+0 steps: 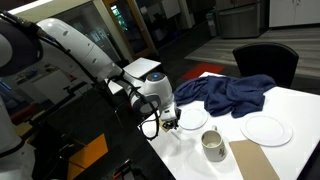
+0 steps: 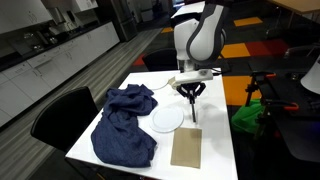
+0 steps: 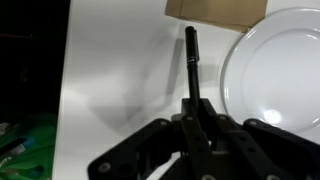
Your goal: Put the pen on the table
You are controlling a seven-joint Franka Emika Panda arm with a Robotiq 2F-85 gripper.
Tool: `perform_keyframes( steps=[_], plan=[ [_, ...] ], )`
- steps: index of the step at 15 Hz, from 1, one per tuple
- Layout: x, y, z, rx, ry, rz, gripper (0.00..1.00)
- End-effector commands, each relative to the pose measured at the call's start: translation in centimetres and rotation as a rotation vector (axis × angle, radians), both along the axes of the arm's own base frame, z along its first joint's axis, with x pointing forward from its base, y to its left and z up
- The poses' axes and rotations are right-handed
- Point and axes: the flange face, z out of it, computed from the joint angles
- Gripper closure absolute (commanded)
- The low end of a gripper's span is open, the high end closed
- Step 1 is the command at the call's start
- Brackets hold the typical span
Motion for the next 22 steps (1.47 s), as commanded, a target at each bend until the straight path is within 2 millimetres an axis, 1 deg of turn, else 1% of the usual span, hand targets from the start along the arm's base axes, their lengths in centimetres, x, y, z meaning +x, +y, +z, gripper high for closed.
perform_keyframes(
  steps=[1, 4, 6, 7, 8, 10, 11, 12, 16, 17, 19, 22],
  plan=[
    [0.3, -1.4, -1.7, 0.013, 0.036, -0.05, 0.97],
    [0.5, -2.3, -3.3, 0.007, 0.06, -0.07, 0.97],
    [0.9, -2.4, -3.7, 0.012, 0.063, -0.069, 0.97],
    [1.0, -2.2, -3.6, 0.01, 0.066, -0.066, 0.64],
    [1.1, -2.0, -3.5, 0.008, 0.068, -0.06, 0.61],
    [1.0, -1.5, -3.3, -0.003, 0.066, -0.055, 0.49],
    [0.9, -1.2, -3.2, -0.004, 0.068, -0.053, 0.4],
    [0.6, -0.8, -2.9, -0.012, 0.062, -0.048, 0.34],
    [-0.2, 0.6, -0.8, -0.042, 0.019, -0.034, 0.04],
    [-0.5, 0.9, -0.2, -0.049, 0.01, -0.031, 0.01],
    [-1.2, 1.1, 1.2, -0.063, -0.011, -0.039, 0.0],
    [-2.5, 0.8, 3.5, -0.093, -0.062, -0.059, 0.0]
  ],
)
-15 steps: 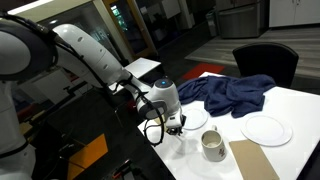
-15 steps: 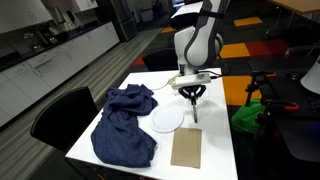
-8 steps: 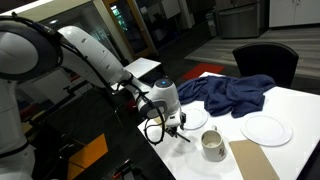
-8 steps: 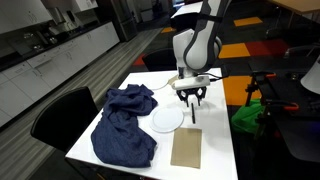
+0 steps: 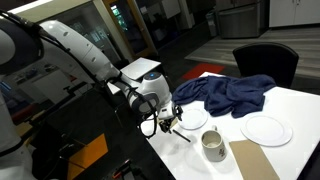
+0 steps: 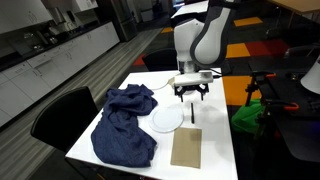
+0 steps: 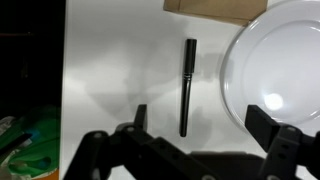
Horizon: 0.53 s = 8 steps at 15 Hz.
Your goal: Put the pen on the table
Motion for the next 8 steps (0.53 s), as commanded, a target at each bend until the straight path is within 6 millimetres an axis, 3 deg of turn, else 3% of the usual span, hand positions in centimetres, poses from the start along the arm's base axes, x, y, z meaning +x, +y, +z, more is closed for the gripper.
perform_keyframes(
  steps=[1, 8],
  plan=[
    [-2.7, -0.5, 3.7, -0.043, -0.067, -0.034, 0.0],
    [-6.1, -0.7, 8.1, -0.1, -0.194, 0.018, 0.0]
  ],
)
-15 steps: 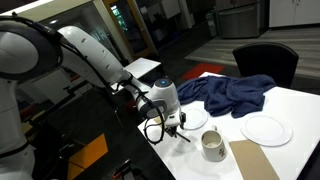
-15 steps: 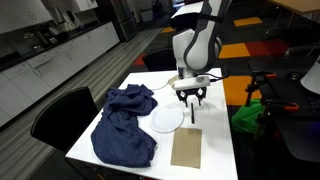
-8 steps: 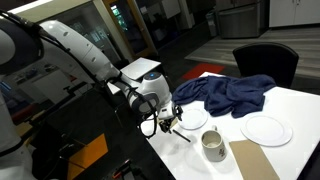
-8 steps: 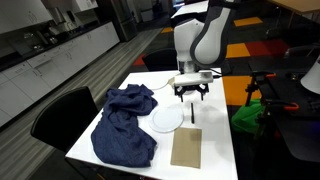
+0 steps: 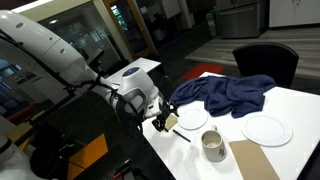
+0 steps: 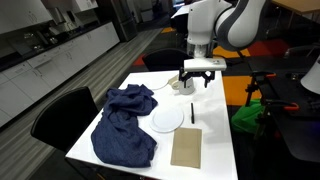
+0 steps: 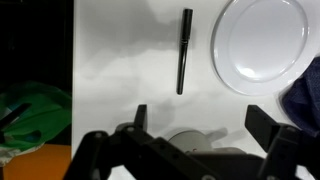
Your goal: Put the pen on the table
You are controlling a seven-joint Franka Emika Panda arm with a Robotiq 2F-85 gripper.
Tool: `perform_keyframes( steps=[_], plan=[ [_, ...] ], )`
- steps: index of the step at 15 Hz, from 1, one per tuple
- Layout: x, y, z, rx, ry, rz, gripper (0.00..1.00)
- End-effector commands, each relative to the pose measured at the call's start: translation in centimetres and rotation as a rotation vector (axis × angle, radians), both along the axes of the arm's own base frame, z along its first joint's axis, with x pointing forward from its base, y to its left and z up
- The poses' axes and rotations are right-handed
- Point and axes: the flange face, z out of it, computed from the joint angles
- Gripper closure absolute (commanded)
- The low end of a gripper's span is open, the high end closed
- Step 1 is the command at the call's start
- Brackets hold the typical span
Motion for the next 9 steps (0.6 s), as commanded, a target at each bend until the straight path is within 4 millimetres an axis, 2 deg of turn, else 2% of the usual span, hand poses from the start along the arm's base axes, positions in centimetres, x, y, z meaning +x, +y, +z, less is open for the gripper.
perform_keyframes(
  steps=[1, 3, 4, 9],
  plan=[
    [-2.5, 0.3, 2.5, -0.008, -0.055, 0.03, 0.0],
    [-3.0, 0.6, 3.3, -0.015, -0.065, 0.045, 0.0],
    [-1.6, 0.4, 2.0, -0.025, -0.034, 0.046, 0.0],
    [-2.3, 0.5, 2.8, -0.023, -0.046, 0.054, 0.0]
  ],
)
